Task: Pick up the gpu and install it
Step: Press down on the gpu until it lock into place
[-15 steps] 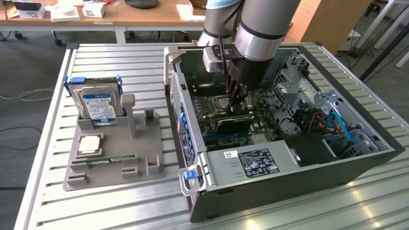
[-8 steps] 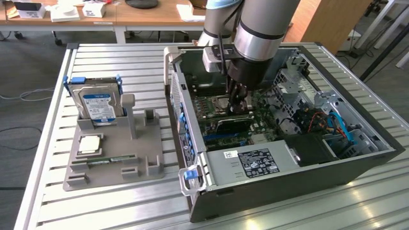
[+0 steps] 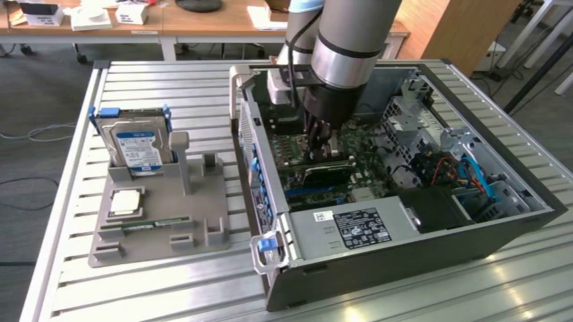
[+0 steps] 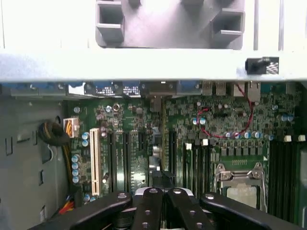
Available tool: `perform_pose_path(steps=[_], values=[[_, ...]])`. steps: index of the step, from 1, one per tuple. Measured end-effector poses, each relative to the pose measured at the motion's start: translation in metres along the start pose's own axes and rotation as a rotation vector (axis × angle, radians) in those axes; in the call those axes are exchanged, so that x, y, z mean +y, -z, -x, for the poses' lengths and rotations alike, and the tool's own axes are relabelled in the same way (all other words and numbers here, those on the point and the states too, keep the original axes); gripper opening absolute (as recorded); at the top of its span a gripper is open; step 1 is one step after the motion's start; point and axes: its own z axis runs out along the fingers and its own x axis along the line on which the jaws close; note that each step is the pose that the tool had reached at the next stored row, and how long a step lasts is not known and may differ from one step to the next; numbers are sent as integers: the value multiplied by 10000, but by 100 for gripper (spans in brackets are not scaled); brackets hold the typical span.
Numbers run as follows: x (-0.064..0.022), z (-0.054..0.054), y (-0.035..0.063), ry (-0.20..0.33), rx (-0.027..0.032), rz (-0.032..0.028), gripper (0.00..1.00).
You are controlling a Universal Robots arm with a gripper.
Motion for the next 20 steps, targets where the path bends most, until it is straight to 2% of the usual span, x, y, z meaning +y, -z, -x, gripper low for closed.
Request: perform_pose_path(steps=[6,16,20], values=[[126,-2,-35,-1,1,0,11],[146,42,-46,-1,2,1,11],[174,40,-93,-1,2,1,11]])
